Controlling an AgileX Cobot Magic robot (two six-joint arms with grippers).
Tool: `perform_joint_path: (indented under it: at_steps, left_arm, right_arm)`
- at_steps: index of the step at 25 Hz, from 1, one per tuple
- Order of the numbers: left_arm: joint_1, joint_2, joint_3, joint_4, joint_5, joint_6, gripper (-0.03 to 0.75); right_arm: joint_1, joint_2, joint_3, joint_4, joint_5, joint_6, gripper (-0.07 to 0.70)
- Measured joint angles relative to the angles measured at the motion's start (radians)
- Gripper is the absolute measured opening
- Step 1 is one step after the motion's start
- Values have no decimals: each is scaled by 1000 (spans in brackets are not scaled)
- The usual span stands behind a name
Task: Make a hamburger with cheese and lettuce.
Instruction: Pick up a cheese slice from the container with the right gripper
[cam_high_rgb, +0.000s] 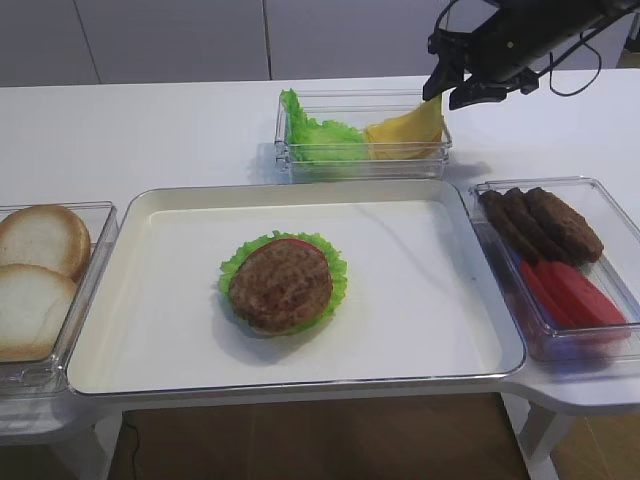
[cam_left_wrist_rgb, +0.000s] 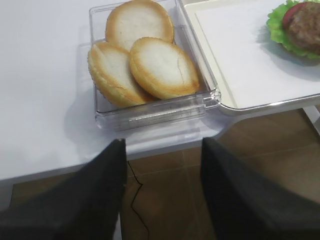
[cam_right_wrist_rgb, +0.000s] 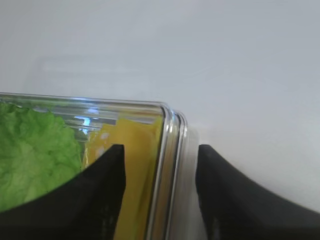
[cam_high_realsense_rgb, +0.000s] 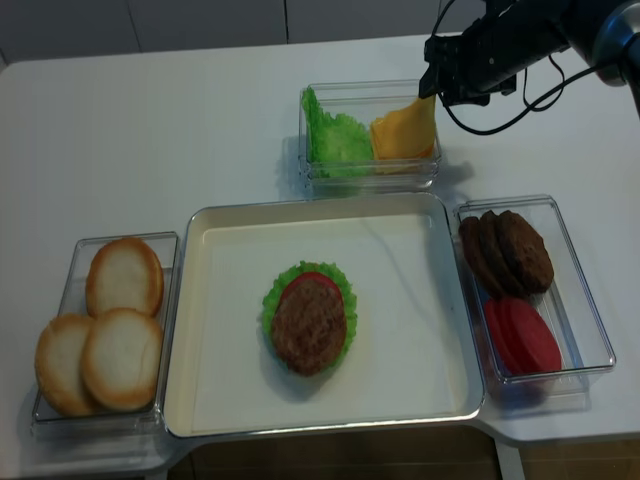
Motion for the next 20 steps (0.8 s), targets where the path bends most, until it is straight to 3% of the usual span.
perform_joint_path:
  at_steps: [20]
  left_arm:
    - [0,0,0,0,0,0,360]
  right_arm:
    - [0,17,0,53,-8,-50,89]
